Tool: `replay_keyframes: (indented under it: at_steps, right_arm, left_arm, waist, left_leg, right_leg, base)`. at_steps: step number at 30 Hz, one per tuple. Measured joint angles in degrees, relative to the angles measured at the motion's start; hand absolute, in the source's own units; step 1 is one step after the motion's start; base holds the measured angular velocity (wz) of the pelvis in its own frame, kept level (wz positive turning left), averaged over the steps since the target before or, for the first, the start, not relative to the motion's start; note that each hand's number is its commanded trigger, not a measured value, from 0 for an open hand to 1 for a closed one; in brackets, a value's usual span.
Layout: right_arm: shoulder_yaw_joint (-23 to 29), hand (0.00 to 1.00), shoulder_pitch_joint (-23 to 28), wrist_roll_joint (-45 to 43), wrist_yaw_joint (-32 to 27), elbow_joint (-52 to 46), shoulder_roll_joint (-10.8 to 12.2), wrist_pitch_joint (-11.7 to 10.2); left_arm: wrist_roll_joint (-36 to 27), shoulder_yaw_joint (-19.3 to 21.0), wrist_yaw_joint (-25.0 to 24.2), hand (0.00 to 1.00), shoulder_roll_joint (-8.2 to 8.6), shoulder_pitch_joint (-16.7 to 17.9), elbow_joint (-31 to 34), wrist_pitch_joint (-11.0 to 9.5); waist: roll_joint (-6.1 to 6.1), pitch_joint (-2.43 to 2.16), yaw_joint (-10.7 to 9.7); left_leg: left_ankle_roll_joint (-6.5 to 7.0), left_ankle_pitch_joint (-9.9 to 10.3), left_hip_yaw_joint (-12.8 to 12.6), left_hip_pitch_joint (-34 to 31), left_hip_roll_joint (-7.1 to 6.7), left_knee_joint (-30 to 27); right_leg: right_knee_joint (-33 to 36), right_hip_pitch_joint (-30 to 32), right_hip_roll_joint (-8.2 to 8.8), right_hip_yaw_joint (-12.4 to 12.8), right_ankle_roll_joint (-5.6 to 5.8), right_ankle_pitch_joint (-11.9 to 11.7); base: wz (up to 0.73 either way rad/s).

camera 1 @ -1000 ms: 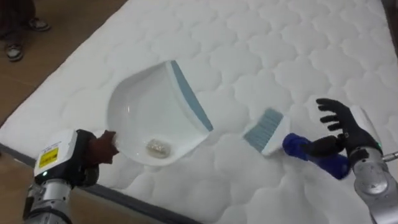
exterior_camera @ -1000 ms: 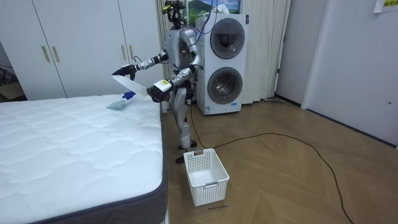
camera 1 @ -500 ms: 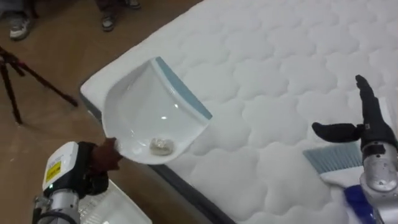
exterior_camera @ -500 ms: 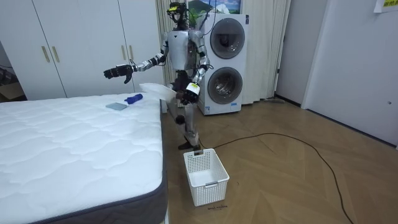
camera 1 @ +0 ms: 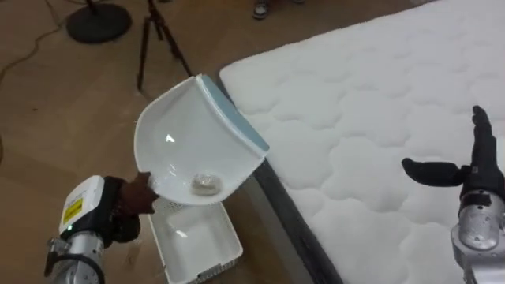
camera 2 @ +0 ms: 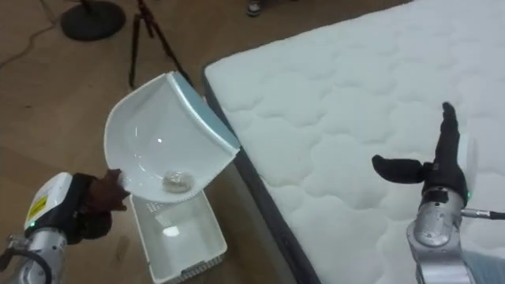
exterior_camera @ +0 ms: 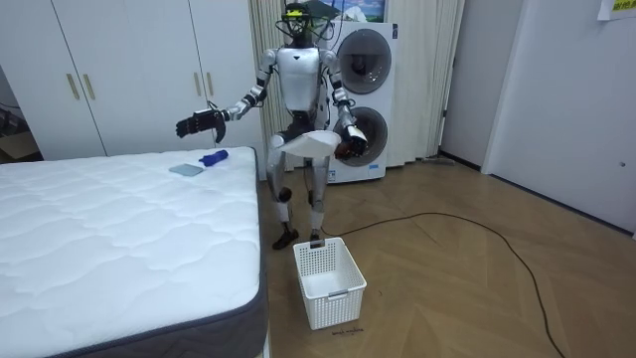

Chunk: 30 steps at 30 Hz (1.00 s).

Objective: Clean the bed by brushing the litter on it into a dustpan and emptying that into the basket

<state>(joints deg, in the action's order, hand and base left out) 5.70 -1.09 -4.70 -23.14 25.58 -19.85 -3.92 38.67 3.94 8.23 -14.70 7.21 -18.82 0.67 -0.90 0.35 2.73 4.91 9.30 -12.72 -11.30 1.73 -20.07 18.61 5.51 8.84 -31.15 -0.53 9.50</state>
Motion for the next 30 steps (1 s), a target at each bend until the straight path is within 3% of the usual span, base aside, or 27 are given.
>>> replay_keyframes:
  at_steps: [1, 4, 6, 7, 8, 9, 10, 12, 13, 14, 15, 16, 18, 21, 24, 26, 27, 30]
  right_arm:
    - [0.0, 0.0, 0.01, 0.12, -0.01, 0.0, 0.04, 0.01]
    - [-0.71, 0.0, 0.07, -0.03, -0.68, -0.08, 0.1, 0.2]
    - [-0.83, 0.0, 0.52, -0.16, -1.34, -0.28, 0.34, 0.3]
    - [-0.85, 0.0, 0.85, -0.19, -1.36, -0.34, 0.53, 0.3]
    - [-1.25, 0.0, 1.34, -0.2, -1.36, -0.5, 0.83, 0.29]
    - [-1.79, 0.0, 1.85, -0.21, -1.71, -0.94, 1.38, 0.29]
    - [-2.21, 0.0, 2.1, -0.2, -1.94, -1.23, 1.53, 0.27]
    - [-2.86, 0.0, 2.5, -0.65, -2.03, -1.83, 1.66, -0.45]
    - [-2.82, 0.0, 2.8, -0.71, -2.15, -1.87, 1.61, -0.53]
    - [-2.72, 0.0, 3.23, -0.7, -2.64, -1.88, 1.54, -0.55]
    - [-2.73, 0.0, 3.57, -0.63, -2.61, -1.87, 1.48, -0.55]
    - [-2.76, 0.0, 3.6, -0.63, -2.37, -1.85, 1.43, -0.55]
    - [-3.15, 0.0, 3.59, -0.63, -0.61, -1.84, 1.39, -0.83]
    - [-5.24, 0.0, 3.1, -0.63, 1.38, -1.85, 1.26, -0.99]
    - [-7.26, 0.0, 1.86, -0.75, 3.05, -1.8, 1.19, -1.8]
    - [-7.98, 0.0, 0.92, -2.56, 3.49, -1.51, 1.17, -2.28]
    - [-8.97, 0.0, -0.01, -3.23, 3.35, -0.12, 1.14, -2.9]
    - [-9.56, 0.0, -1.25, -5.0, 3.78, 4.86, 1.23, -3.52]
  left_arm:
    - [-0.19, 0.05, 0.0, 1.0, 0.0, 0.02, 0.0, -0.12]
    - [-0.92, -0.19, 0.0, 1.0, 0.1, 0.07, 0.12, -0.27]
    - [-0.67, -1.21, 0.01, 1.0, 0.05, -0.5, 0.43, -0.46]
    - [-0.71, -1.5, 0.03, 1.0, -0.08, -0.64, 0.46, -0.51]
    - [-0.81, -1.8, 0.06, 1.0, -0.45, -0.73, 0.47, -0.62]
    - [-0.8, -2.03, 0.06, 1.0, -1.18, -0.74, 0.46, -0.65]
    - [-0.85, -2.28, 0.06, 1.0, -1.71, -0.79, 0.45, -0.66]
    - [-0.83, -2.42, 0.09, 1.0, -2.64, -0.89, 0.17, -1.01]
    - [-0.82, -2.67, 0.07, 1.0, -2.61, -0.83, -0.05, -1.02]
    - [-0.86, -3.02, 0.06, 1.0, -2.71, -1.02, -0.07, -1.32]
    - [-0.99, -3.03, 0.06, 1.0, -2.92, -1.62, -0.31, -1.92]
    - [-1.01, -3.1, 0.06, 1.0, -2.92, -1.71, -0.37, -1.95]
    - [-0.96, -2.86, 0.06, 1.0, -2.95, -1.67, -0.89, -1.94]
    - [-0.84, -2.85, 0.12, 1.0, -3.13, -3.4, -3.64, -1.97]
    - [-0.89, -3.44, 0.24, 1.0, -3.89, -6.84, -8.63, -2.54]
    - [-0.93, -3.66, 0.37, 1.0, -4.79, -8.1, -10.8, -2.56]
    - [-0.89, -4.18, 1.09, 1.0, -5.4, -9.1, -13.04, -2.55]
    - [-0.32, -4.87, 1.32, 1.0, -6.41, -10.47, -15.75, -2.56]
  waist:
    - [-0.05, 0.03, 0.19]
    - [-0.47, -0.18, -0.02]
    - [-0.86, -0.28, -2.91]
    - [-0.96, -0.29, -3.24]
    - [-0.97, -0.25, -3.23]
    - [-1.14, -0.17, -3.93]
    - [-1.39, -0.05, -4.37]
    - [-2.69, 0.15, -4.24]
    - [-2.56, -0.01, -4.43]
    - [-1.8, -0.07, -4.77]
    - [-1.54, 0.19, -4.72]
    - [-1.29, 0.43, -4.33]
    - [-0.22, 0.62, -1.9]
    - [0.26, 0.55, -1.43]
    - [0.28, 0.64, -1.58]
    - [0.61, 0.91, -1.6]
    - [1.01, 1.37, -1.67]
    - [1.08, 1.51, -2.51]
  left_leg:
    - [0.01, -0.01, 0.12, 0.04, -0.24, 0.23]
    - [0.46, -0.09, 4.98, 0.82, -2.8, 0.65]
    - [1.68, -0.78, 12.19, 0.94, -5.14, 0.68]
    - [1.71, -0.87, 14.02, 0.94, -5.37, 0.74]
    - [1.35, -1.06, 17.15, 0.97, -5.39, 0.75]
    - [0.56, -1.4, 20.04, 0.94, -5.64, 0.5]
    - [0.43, -1.35, 20.97, 0.92, -5.73, 0.23]
    - [-0.45, 0.6, 23.95, 0.23, -7.4, -2.88]
    - [-0.7, 1.43, 24.17, -0.4, -7.49, -4.52]
    - [-0.81, 2.59, 20.2, -1.63, -5.96, -6.22]
    - [-0.83, 3.08, 15.34, -2.06, -3.69, -6.55]
    - [-1.01, 3.23, 14.12, -2.1, -3.09, -6.46]
    - [-1.66, 3.65, 14.2, -2.28, -2.7, -5.87]
    - [-2.28, 4.09, 13.94, -3.34, -2.37, -6.15]
    - [-2.48, 5.29, 11.26, -5.59, -1.36, -8.81]
    - [-2.8, 6.86, 10.85, -7.73, -0.6, -11.67]
    - [-3.1, 7.61, 11.03, -8.81, -0.22, -13.5]
    - [-3.43, 8.32, 10.92, -11.26, -0.51, -14.65]
  right_leg:
    - [0.29, -0.22, 0.25, -0.08, 0.2, 0.15]
    - [2.58, -1.42, 0.64, 1.83, 1.27, 0.52]
    - [7.47, 0.7, 0.59, 10.33, 1.81, 1.6]
    - [8.03, 1.66, -0.22, 12.76, 2.0, 2.11]
    - [7.07, 3.55, -2.22, 16.55, 1.95, 2.48]
    - [4.78, 4.93, -3.84, 19.54, 2.11, 1.98]
    - [3.16, 5.49, -4.47, 21.02, 2.09, 1.29]
    - [-2.7, 6.65, -5.71, 25.43, 2.86, -2.62]
    - [-2.65, 6.18, -5.86, 25.47, 2.7, -3.03]
    - [-2.49, 5.43, -5.91, 23.4, 2.29, -3.93]
    - [-1.56, 5.77, -6.1, 23.11, 1.73, -4.49]
    - [-1.43, 5.91, -6.37, 23.11, 1.66, -4.29]
    - [-0.63, 6.57, -7.0, 23.1, 0.78, -3.76]
    - [2.35, 8.17, -6.93, 22.57, -0.18, -2.02]
    - [6.96, 11.2, -6.86, 23.07, -0.87, 0.61]
    - [9.96, 13.47, -6.76, 22.91, -1.41, 2.16]
    - [11.56, 14.42, -6.85, 22.53, -1.81, 2.74]
    - [15.09, 17.62, -6.19, 22.42, -2.21, 4.62]
  base:
    - [0.48]
    - [0.78]
    - [1.37]
    - [1.17]
    - [1.13]
    - [1.19]
    - [1.16]
    - [0.91]
    - [1.08]
    - [1.09]
    - [0.91]
    - [0.38]
    - [0.0]
    - [0.14]
    - [0.14]
    - [-0.03]
    - [-0.05]
    - [0.09]
